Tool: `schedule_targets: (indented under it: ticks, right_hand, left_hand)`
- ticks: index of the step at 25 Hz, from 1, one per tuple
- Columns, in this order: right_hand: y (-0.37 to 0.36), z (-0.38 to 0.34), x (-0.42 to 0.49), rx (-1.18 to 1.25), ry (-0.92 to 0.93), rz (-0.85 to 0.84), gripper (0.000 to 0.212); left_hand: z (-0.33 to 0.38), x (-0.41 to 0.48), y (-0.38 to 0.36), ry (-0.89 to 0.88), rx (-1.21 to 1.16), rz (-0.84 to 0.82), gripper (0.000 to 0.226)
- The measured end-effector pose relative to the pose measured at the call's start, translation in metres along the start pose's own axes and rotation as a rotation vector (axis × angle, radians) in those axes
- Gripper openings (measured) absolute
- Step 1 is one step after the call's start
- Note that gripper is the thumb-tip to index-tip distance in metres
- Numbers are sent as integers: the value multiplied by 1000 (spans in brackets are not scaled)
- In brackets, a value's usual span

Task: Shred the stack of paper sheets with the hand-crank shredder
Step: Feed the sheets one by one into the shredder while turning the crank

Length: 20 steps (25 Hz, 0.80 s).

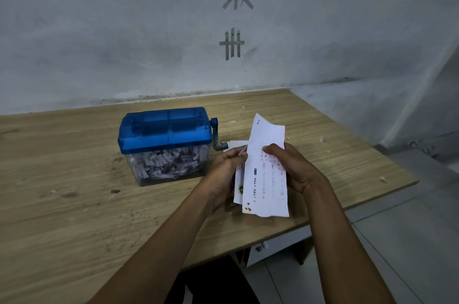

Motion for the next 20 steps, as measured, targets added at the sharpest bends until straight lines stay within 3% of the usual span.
schedule_targets:
  ticks: [5, 9, 17, 20]
  right_hand:
    - [1, 1, 1, -65, -32, -15, 17]
    - [-1, 1, 0, -88, -41, -36, 16]
    - [-5, 9, -2, -48, -132, -91, 16]
    - [-1, 28, -1, 23, -248, -116, 35]
  left_hand:
    - [22, 0, 11, -341, 261, 59, 14]
    - [41, -12, 2, -567, 399, 72, 18]
    - [32, 0, 16, -617, 474, 253, 14]
    - [28, 2, 22, -599, 479, 276, 15]
Point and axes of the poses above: each hand's wrist, its own x-axis towards the middle knuckle, its own y-axis out of the back of the hand, z = x × y, the point moved 8 cm from there along x, towards the middle knuckle, and after that the axes turned 12 degrees about z, right-handed, at the moved point
